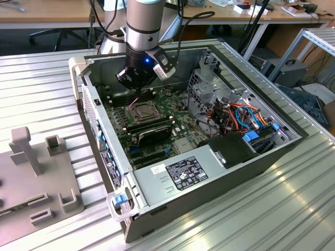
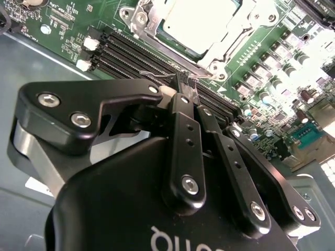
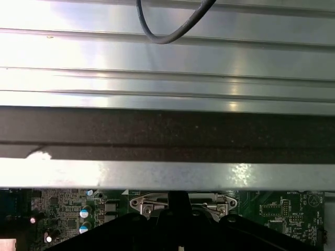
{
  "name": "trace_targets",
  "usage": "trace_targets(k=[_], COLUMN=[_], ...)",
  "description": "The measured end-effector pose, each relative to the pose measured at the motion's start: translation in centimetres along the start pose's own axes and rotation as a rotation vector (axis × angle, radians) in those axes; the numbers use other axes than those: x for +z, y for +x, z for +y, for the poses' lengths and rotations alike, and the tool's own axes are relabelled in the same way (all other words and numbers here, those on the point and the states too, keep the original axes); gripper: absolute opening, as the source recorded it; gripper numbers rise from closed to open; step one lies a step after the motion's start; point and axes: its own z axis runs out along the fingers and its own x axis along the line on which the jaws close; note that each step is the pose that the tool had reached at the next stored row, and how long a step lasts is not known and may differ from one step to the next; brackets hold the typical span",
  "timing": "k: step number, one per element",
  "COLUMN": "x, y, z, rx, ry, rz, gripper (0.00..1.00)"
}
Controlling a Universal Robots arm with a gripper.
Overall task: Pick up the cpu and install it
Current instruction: 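Install the first cpu locking lever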
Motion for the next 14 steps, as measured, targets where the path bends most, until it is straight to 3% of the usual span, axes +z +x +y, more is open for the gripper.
trace_targets(k=[14], x=[-0.02], y=[0.29], z=[0.01], rx=[0.0], ry=[0.0], rz=[-0.0006], gripper=[0.11])
